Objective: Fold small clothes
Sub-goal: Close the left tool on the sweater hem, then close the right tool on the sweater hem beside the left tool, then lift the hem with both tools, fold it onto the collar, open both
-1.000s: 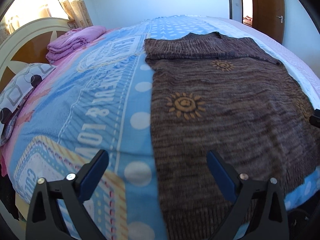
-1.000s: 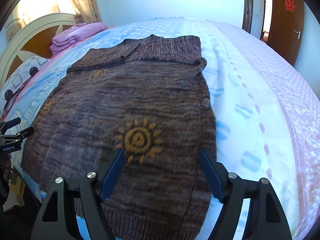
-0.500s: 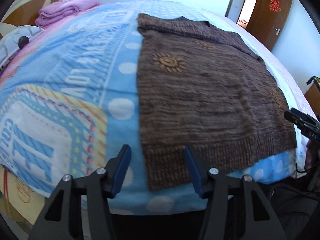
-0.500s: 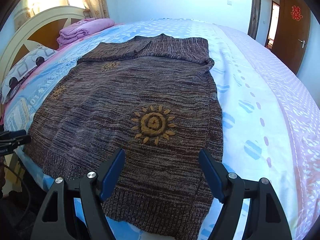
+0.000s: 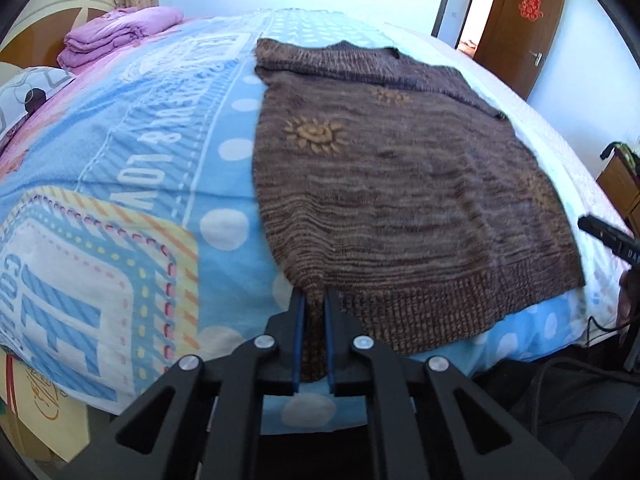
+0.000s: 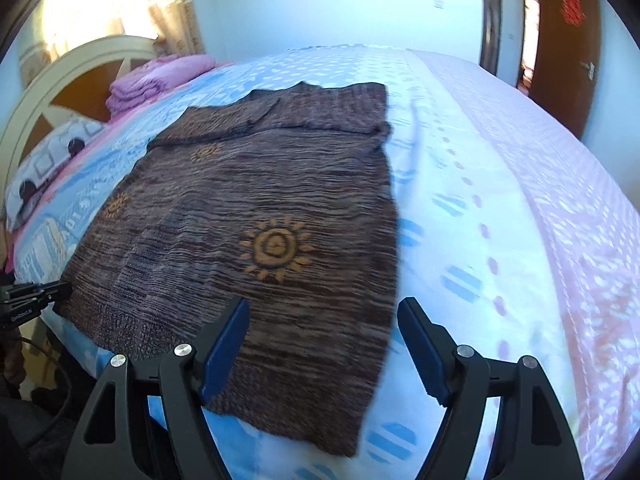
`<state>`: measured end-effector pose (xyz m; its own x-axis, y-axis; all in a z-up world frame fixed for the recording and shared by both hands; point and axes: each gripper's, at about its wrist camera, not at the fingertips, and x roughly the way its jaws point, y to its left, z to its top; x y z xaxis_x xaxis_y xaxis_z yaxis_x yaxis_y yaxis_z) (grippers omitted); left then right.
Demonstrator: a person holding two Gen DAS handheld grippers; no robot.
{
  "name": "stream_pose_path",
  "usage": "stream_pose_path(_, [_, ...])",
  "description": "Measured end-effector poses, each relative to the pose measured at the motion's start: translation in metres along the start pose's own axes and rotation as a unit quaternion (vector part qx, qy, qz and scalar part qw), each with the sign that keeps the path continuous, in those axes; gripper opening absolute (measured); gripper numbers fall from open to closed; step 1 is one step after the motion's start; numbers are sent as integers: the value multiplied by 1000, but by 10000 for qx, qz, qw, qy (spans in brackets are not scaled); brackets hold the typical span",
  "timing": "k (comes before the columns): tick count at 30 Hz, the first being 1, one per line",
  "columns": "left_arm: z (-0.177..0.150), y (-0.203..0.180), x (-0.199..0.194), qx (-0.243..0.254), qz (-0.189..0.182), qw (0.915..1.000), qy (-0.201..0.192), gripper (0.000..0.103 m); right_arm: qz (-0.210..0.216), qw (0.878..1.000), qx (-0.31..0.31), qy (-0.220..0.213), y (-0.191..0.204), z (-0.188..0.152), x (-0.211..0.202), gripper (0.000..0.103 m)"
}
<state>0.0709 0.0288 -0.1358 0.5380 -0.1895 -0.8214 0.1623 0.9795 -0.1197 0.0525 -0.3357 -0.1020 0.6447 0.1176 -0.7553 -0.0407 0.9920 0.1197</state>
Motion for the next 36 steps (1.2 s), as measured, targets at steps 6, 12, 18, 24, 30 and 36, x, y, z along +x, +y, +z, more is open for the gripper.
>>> stream_pose_path(6, [7, 6, -10, -37, -90, 9998, -145, 9, 217, 9986, 375, 297, -20, -19, -8, 77])
stream_pose_path(12, [1, 4, 1, -7, -34, 10000, 13, 9, 462, 9957, 292, 741, -14, -35, 9, 55])
stream_pose_path(18, [1, 4, 0, -26, -58, 10000, -7, 9, 515, 9957, 27, 772, -6, -42, 9, 8])
stream_pose_path(24, [10, 8, -22, -118, -199, 9993, -292, 9, 1017, 9932, 434, 358, -24, -36, -18, 6])
stream_pose_path(30, [17, 8, -41, -189, -377, 9978, -520, 9, 1368, 9882, 611, -317, -28, -24, -55, 6])
stream_pose_path(36, [24, 5, -51, -178, -515, 9962, -674, 9, 1577, 9816, 915, -564, -33, -20, -60, 6])
